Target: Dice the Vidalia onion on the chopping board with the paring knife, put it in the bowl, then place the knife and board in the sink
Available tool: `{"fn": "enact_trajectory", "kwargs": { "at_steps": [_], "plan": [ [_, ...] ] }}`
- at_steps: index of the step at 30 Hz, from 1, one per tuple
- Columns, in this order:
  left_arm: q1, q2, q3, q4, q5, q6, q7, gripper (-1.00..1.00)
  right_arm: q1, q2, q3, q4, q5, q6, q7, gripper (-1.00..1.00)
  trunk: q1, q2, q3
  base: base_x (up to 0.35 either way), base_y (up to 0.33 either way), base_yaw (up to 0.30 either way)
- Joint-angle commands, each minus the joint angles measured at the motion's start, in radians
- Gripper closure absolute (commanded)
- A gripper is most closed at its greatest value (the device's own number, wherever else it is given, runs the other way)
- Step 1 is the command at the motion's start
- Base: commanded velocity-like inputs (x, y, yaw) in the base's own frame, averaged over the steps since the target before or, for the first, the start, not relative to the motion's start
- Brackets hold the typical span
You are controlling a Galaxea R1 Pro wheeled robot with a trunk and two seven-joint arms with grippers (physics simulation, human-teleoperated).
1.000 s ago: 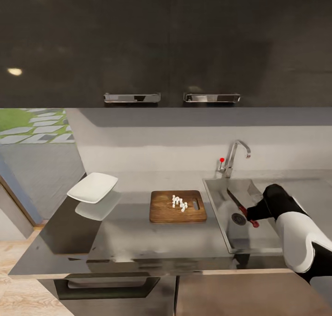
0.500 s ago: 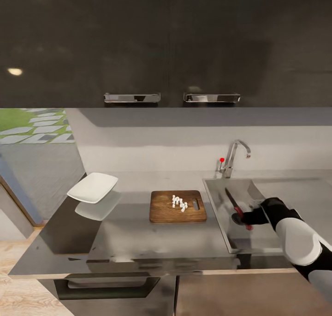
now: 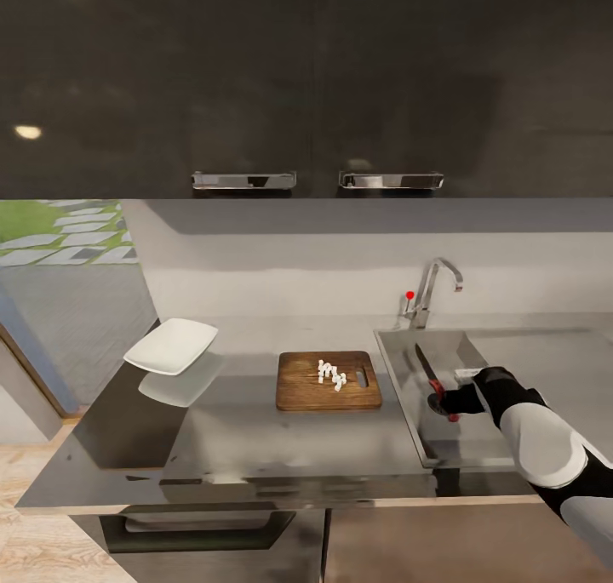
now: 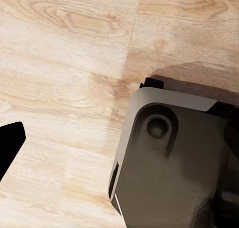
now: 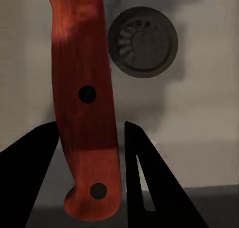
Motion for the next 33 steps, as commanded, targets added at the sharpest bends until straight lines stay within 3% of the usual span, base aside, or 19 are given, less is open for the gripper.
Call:
{"fn": "enact_trajectory", "kwargs": {
  "at_steps": [1, 5, 12, 33],
  "plan": [
    [-0.002, -0.001, -0.008, 0.003, 0.006, -0.005, 0.0, -1.0, -0.001, 0.0, -0.007, 0.012, 0.0, 0.002, 0.004, 1.0, 0.001, -0.002, -0.002, 0.0, 0.0, 0.0],
    [-0.002, 0.0, -0.008, 0.003, 0.006, -0.006, 0.0, -1.0, -0.001, 0.006, -0.008, 0.093, -0.021, -0.012, -0.097, 1.0, 0.001, -0.002, -0.002, 0.0, 0.0, 0.0],
    [-0.002, 0.001, -0.008, 0.003, 0.006, -0.006, 0.0, -1.0, -0.001, 0.008, -0.009, 0.146, -0.04, -0.047, -0.164, 1.0, 0.001, -0.002, -0.002, 0.0, 0.0, 0.0],
    [-0.002, 0.001, -0.008, 0.003, 0.006, -0.006, 0.0, -1.0, -0.001, 0.002, -0.016, 0.146, -0.063, -0.071, -0.171, 1.0, 0.001, -0.002, -0.017, 0.015, -0.022, 0.0]
  ]
}}
